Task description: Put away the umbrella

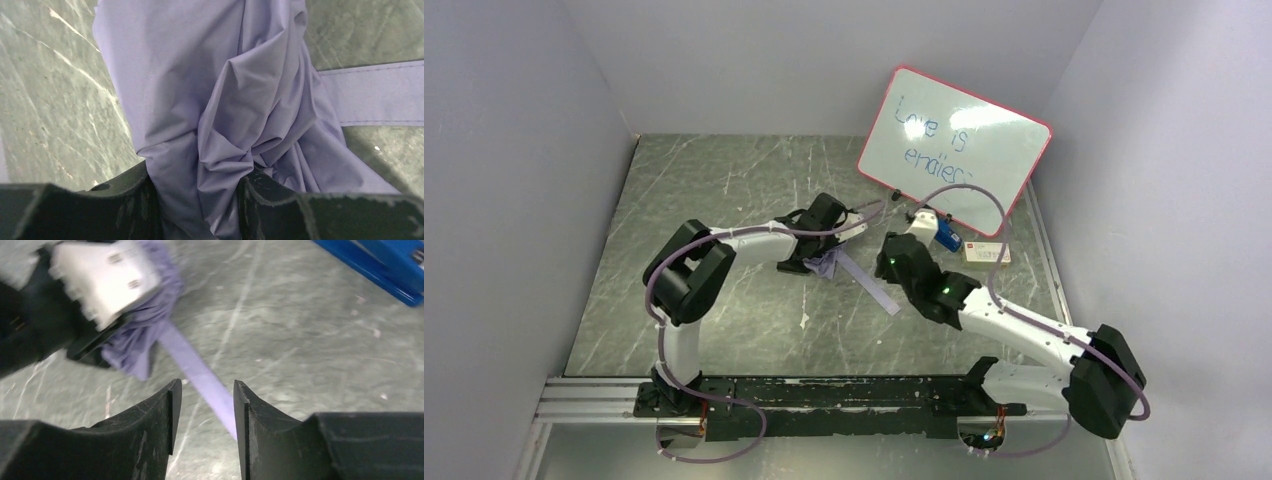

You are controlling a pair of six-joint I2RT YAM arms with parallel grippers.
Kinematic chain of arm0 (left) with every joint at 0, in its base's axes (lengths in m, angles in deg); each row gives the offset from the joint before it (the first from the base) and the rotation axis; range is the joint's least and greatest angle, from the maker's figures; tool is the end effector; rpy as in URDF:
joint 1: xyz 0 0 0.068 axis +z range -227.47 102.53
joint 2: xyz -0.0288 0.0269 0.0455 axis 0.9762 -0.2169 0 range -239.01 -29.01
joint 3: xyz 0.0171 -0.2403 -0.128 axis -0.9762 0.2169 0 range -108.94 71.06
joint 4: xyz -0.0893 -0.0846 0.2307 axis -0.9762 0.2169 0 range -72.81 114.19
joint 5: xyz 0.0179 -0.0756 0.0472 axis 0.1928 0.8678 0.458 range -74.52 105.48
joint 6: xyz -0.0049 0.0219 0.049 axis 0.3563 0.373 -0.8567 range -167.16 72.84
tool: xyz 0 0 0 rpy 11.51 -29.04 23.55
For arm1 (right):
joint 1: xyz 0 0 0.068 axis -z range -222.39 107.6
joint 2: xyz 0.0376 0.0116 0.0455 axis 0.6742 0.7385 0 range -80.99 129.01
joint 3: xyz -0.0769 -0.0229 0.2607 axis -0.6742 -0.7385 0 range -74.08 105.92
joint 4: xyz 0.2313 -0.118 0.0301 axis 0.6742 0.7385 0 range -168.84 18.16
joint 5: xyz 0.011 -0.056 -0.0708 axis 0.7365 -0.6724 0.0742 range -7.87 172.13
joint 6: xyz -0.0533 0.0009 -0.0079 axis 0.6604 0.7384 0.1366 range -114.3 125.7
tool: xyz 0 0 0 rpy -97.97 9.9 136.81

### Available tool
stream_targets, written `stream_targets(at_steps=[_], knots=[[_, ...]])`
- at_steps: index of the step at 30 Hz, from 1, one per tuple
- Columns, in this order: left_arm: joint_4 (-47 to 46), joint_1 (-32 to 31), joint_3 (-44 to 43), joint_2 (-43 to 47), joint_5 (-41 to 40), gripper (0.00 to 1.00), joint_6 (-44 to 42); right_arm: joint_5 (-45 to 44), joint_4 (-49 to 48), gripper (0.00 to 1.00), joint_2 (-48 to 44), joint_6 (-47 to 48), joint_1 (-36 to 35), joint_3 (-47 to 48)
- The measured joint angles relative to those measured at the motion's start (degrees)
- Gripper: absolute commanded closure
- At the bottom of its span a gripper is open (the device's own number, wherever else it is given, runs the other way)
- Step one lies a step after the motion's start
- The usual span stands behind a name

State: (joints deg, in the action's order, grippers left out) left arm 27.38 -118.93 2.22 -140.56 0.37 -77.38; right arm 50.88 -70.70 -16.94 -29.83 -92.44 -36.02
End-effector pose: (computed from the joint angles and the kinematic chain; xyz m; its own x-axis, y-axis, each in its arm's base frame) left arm 0.3083 -0.2598 0.1506 -0.2541 0.8729 -0.4165 0.7513 0.4493 0.4833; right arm 0.1666 0.1702 0.2389 -0.5138 0.1604 -0.8428 -0.0995 0.9646 0.2442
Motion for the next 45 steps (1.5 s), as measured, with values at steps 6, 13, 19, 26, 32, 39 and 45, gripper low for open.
stream_targets(at_steps=[6,13,19,26,32,39,45], knots=[[-2.9,-1.8,-0.2,-1.5,-5.3,0.95,-0.6,7.4,5.5,0.67,3.2,-4.5,12.3,0.3],[-6.3,-4.5,0.0,-3.2,-12.3,0.95,-2.6,15.9,7.5,0.72,12.5,-6.1,15.6,1.3],[-11.0,-7.6,1.6,-4.5,-19.3,0.95,-5.8,17.4,8.0,0.72,12.5,-7.3,16.7,1.4],[-12.6,-9.3,1.6,-6.1,-24.0,0.95,-6.9,19.2,6.8,0.58,12.5,-8.2,18.1,-0.4],[-11.5,-9.4,1.2,-6.1,-23.3,0.95,-6.9,23.1,1.9,0.38,10.1,-4.6,18.1,-6.8],[-7.5,-8.9,-0.7,-6.1,-21.0,0.95,-6.1,24.3,-5.9,0.33,5.1,0.4,17.7,-10.8],[-3.6,-8.0,-3.7,-6.7,-17.6,0.95,-5.5,20.5,-9.2,0.32,11.8,4.0,10.8,-9.2]])
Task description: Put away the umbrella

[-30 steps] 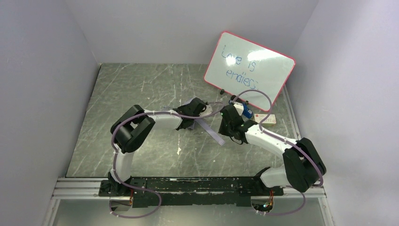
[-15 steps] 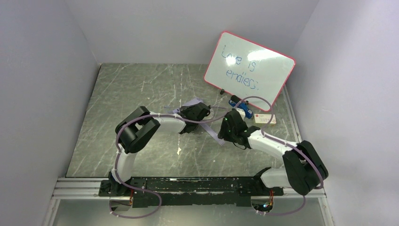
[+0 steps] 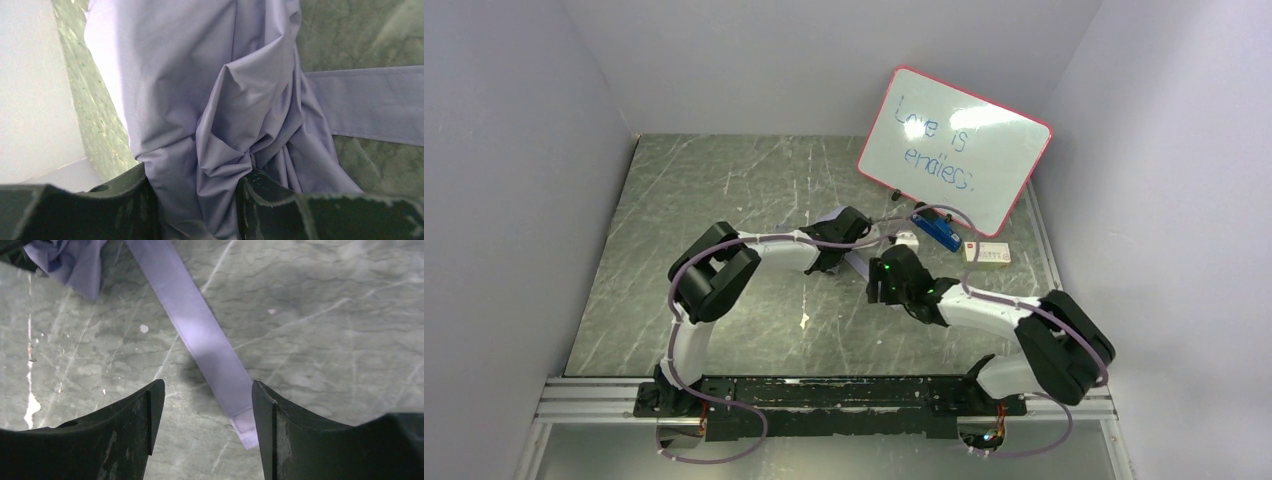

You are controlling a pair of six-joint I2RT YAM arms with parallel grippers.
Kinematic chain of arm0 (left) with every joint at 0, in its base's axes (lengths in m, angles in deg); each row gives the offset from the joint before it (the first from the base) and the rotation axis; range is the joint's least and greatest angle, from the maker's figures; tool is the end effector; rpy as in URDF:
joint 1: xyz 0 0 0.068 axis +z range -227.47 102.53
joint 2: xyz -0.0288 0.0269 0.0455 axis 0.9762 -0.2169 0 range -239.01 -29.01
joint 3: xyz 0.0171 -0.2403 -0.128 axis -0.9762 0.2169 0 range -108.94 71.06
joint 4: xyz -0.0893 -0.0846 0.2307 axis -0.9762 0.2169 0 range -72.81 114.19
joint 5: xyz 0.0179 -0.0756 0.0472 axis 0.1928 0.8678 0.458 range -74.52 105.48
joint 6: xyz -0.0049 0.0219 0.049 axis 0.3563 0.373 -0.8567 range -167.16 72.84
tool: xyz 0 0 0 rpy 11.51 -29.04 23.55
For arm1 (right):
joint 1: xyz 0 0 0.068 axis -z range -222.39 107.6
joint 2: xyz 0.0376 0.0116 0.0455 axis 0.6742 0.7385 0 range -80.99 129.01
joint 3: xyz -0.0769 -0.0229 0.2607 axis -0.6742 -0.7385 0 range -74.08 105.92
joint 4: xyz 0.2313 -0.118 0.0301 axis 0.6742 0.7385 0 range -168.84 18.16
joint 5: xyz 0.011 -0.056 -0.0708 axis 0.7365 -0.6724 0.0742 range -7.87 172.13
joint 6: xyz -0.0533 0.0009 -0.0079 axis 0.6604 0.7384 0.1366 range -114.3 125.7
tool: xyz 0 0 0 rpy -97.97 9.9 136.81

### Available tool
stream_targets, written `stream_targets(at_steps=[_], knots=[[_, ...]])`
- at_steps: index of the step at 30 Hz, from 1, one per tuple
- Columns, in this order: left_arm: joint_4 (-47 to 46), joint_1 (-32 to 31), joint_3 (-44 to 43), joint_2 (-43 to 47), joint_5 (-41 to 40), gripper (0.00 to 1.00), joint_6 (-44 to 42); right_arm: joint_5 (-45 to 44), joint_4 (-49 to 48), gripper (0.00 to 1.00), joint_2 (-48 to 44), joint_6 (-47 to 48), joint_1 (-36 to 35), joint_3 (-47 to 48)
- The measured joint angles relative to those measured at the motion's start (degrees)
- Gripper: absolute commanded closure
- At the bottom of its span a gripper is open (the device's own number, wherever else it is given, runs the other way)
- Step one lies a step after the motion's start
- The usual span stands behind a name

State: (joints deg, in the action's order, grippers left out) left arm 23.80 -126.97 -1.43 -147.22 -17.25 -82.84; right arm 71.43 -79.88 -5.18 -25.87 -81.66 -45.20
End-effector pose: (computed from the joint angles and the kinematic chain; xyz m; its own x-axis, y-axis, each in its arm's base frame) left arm 0.2890 -0.3086 0.1305 -0.1697 0.9541 -0.2467 0.6451 0.2968 0.7041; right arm 0.1917 0.1482 0.1532 -0.7469 0.0539 -0.6628 -0.1536 0.9558 0.2509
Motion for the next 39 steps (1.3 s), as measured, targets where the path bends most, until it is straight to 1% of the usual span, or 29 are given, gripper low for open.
stream_targets(at_steps=[5,9,12,19,26,31,35,38,39], knots=[[2.4,1.1,-1.4,0.0,3.1,0.95,0.7,-6.0,2.1,0.32,6.6,2.0,-5.6,5.0],[3.3,1.3,-1.7,0.1,3.9,0.95,0.9,-10.3,5.8,0.33,9.4,3.1,-7.0,8.3],[3.6,1.4,-1.7,0.1,4.0,0.95,0.9,-11.8,7.5,0.35,9.6,4.1,-7.0,8.7],[3.9,1.4,-1.9,0.1,4.1,0.95,1.0,-11.8,10.8,0.39,10.0,5.2,-6.9,10.8],[5.0,1.6,-2.6,-0.1,4.7,0.95,1.1,-9.6,14.7,0.41,15.2,3.7,-6.0,16.3],[5.1,1.6,-2.6,-0.1,4.9,0.95,1.2,-7.8,15.2,0.44,15.3,2.9,-4.8,16.6],[5.1,1.6,-2.6,-0.1,4.9,0.95,1.2,-5.5,15.6,0.53,14.9,2.8,-3.0,16.4],[5.1,1.7,-2.6,-0.1,4.9,0.95,1.2,-4.4,15.7,0.66,14.4,2.6,-1.8,16.0],[5.2,1.7,-2.7,-0.1,4.9,0.95,1.2,-4.1,15.7,0.72,14.3,2.5,-1.4,15.8]])
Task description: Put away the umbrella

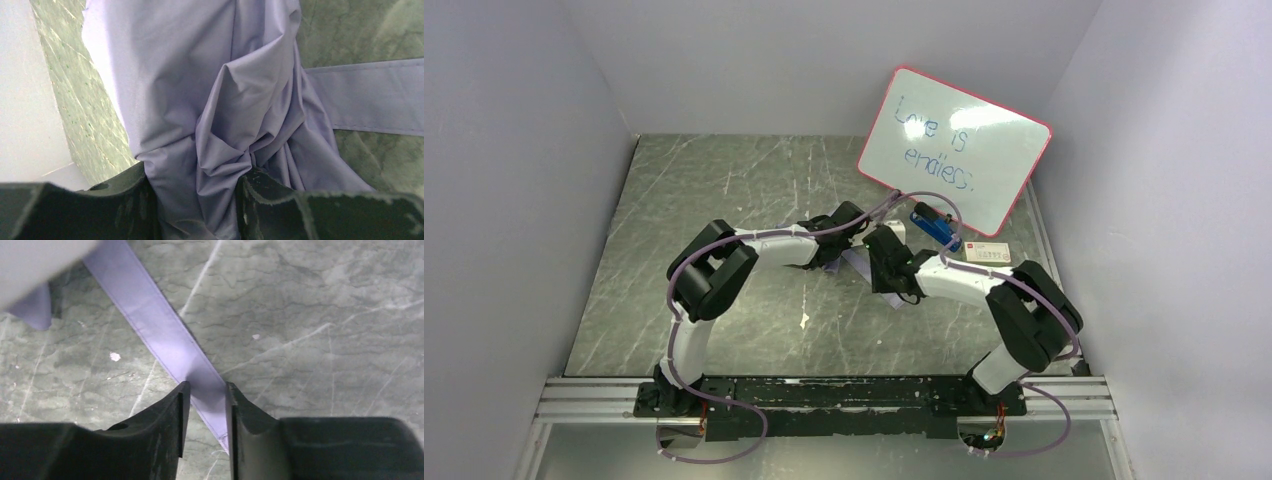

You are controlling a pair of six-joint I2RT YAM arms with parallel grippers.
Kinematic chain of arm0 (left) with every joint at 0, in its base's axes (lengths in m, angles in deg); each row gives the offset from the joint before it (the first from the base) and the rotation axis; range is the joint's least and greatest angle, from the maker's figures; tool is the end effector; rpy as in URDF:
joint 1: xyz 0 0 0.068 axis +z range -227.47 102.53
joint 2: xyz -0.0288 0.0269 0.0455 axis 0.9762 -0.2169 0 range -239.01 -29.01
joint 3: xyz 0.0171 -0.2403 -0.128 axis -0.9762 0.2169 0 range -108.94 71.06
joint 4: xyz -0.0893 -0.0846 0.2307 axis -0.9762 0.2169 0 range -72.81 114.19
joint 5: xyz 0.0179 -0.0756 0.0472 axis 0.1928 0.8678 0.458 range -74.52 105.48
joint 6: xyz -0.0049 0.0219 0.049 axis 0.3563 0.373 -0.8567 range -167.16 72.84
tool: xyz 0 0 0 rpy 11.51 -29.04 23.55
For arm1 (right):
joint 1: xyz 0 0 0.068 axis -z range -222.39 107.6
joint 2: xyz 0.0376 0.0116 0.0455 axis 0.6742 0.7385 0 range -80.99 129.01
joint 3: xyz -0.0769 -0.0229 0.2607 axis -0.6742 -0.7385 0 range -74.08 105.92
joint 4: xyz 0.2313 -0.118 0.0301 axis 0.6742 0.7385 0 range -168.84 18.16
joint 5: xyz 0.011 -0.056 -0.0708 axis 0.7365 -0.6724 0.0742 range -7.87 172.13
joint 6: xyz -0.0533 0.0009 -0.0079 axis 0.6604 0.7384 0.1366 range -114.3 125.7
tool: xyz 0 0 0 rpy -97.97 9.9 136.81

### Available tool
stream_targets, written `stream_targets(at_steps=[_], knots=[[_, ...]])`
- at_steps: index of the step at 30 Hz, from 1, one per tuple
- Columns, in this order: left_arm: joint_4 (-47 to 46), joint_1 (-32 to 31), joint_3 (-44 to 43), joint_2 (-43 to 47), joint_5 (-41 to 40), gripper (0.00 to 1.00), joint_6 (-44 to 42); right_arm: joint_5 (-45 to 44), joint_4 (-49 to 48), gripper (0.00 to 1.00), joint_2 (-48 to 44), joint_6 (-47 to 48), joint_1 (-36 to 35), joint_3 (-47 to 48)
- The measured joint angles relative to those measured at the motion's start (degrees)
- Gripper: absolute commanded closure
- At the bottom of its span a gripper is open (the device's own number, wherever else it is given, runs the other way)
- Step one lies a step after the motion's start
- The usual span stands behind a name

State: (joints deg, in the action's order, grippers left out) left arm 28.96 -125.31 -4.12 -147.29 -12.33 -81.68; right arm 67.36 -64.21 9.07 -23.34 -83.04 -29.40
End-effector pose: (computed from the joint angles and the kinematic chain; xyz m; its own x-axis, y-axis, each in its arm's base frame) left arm 0.2981 -0.3043 0.1362 -0.1829 0.9487 -0.2578 0.7028 0.3095 0.6405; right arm 0.2253 0.1816 0.1514 -0.8334 -0.0968 -0.5442 -0.1471 0.9879 0.0497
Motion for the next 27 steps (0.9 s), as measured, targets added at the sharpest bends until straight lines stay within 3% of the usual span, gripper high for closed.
stream_targets(at_steps=[4,13,19,22,27], knots=[[0.3,0.0,-0.2,-0.1,0.0,0.95,0.0,0.4,0.2,0.90,-0.5,-0.3,1.3,-0.6],[0.5,0.0,-0.3,-0.2,0.0,0.95,0.0,-0.3,0.1,0.94,-0.8,-0.7,1.0,-1.0],[0.5,0.0,-0.3,-0.2,0.0,0.95,0.0,1.7,0.4,0.83,-2.9,-0.5,-1.4,-2.1],[0.5,0.0,-0.3,-0.2,0.0,0.95,0.0,3.7,1.1,0.65,-7.5,0.5,-2.1,-4.1],[0.5,0.0,-0.3,-0.2,0.0,0.95,0.0,3.0,2.0,0.44,-12.1,2.0,-2.1,-3.4]])
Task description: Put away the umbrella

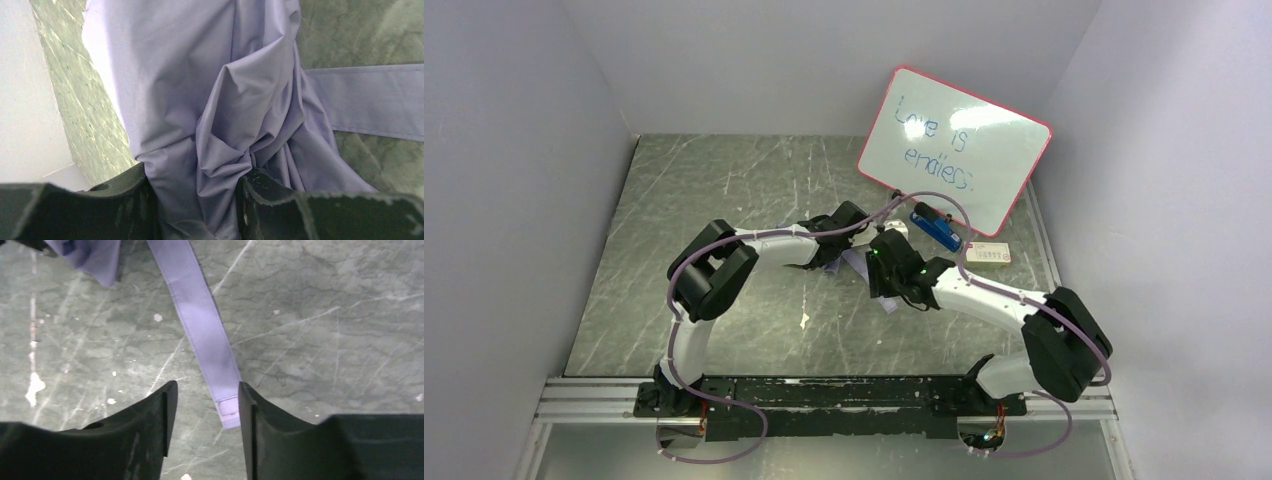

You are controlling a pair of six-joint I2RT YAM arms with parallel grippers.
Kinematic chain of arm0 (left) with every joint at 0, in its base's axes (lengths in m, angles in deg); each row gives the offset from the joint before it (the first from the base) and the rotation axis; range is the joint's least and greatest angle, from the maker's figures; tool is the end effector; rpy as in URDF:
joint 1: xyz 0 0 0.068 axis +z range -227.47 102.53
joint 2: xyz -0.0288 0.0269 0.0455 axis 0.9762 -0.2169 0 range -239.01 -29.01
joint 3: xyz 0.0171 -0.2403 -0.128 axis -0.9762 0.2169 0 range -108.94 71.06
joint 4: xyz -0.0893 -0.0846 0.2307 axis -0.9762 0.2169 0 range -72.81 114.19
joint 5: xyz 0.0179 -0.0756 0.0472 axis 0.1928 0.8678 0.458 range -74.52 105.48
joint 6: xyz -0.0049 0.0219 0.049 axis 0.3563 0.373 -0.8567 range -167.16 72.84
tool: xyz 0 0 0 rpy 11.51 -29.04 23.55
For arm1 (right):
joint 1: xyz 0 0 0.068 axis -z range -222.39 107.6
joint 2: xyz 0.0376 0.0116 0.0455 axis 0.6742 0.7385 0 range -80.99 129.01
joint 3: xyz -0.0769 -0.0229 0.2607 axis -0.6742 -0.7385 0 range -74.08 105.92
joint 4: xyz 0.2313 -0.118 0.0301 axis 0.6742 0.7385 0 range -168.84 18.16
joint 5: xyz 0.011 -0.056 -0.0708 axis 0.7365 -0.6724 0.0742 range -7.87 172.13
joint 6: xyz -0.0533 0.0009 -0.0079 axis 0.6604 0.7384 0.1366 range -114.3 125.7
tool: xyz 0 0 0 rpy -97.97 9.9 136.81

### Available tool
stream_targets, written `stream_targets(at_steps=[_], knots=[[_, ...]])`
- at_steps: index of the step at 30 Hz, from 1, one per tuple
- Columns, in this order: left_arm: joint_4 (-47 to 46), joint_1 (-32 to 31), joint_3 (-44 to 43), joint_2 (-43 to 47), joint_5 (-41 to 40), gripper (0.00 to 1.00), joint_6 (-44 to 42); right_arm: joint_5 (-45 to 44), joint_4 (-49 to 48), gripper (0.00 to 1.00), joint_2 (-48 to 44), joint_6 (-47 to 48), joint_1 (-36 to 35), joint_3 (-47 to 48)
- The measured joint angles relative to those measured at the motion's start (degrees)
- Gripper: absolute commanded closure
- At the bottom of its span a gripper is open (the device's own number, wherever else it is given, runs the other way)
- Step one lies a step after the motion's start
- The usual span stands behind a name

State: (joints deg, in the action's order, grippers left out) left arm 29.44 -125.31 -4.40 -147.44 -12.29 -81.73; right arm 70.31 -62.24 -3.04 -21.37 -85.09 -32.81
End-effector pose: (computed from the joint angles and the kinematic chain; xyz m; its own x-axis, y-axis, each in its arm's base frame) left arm 0.2984 -0.3046 0.1360 -0.1830 0.9501 -0.2525 0.7060 0.3058 0.6388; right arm 0.1977 0.1725 0.1862 -0.7857 -0.1188 -0.6071 -0.2428 0.9619 0.1260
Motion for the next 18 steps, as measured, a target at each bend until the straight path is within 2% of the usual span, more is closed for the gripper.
stream_targets(at_steps=[3,6,11,18], knots=[[0.0,0.0,0.0,0.0,0.0,0.95,0.0,-1.0,1.1,0.34,2.1,0.6,0.3,1.1],[0.3,0.0,-0.2,-0.1,0.0,0.95,0.0,-1.0,2.1,0.31,5.0,1.3,0.7,1.8],[0.4,0.0,-0.2,-0.1,0.0,0.95,0.0,0.0,4.0,0.32,7.4,1.8,1.2,1.8],[0.5,0.0,-0.3,-0.2,0.0,0.95,0.0,1.5,5.1,0.40,8.5,1.8,1.4,2.3]])
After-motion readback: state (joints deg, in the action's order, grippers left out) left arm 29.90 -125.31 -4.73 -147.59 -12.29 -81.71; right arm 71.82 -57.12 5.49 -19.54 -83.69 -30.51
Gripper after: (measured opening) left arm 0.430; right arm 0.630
